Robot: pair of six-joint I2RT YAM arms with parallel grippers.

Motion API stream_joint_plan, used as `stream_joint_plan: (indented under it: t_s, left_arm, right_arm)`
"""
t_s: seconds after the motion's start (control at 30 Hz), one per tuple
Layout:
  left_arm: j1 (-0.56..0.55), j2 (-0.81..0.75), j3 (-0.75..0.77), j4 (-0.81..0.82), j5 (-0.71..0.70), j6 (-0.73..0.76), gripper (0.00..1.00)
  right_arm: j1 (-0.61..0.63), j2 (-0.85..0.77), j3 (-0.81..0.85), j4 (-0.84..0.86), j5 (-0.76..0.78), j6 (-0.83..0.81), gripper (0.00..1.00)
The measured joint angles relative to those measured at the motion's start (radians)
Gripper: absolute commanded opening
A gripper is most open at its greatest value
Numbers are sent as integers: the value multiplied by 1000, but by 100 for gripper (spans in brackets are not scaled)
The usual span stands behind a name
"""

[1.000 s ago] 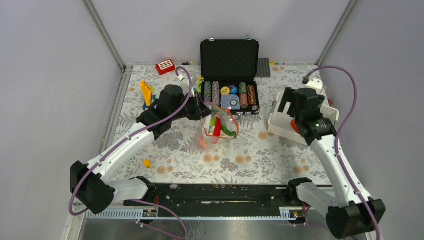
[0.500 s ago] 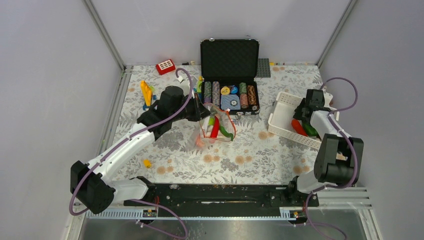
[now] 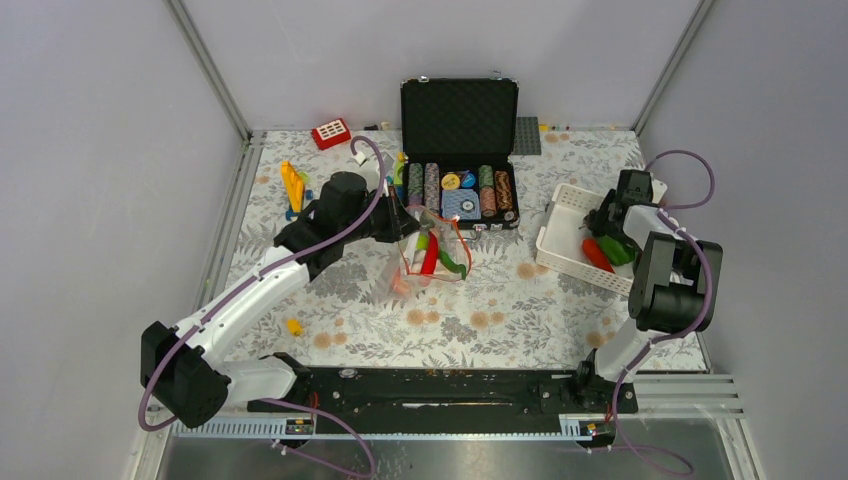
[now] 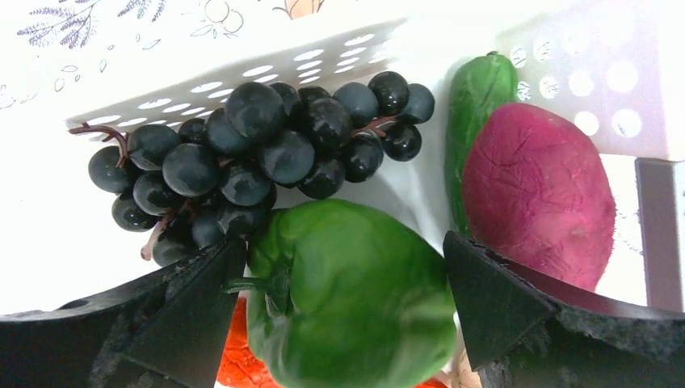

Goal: Place the food in the zip-top bag and seal the zipper
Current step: Pick up the fake vegetable from the bin.

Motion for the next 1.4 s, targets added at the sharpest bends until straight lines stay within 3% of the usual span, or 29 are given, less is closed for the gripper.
stream_joint_plan:
  t_s: [0.77, 1.0, 1.17, 1.4]
  left_arm:
    - [1, 0, 0, 0, -3, 8, 0]
    - [2, 0, 0, 0, -3, 9, 0]
    - [2, 0, 0, 0, -3, 12, 0]
    - [2, 0, 0, 0, -3, 12, 0]
  right_arm:
    - [0, 15, 5, -146, -255, -13, 99]
    - [-1, 5, 5, -161, -316, -6, 75]
    - [0, -26, -7, -162, -324, 5, 49]
    - [0, -149, -32, -182, -321, 24, 47]
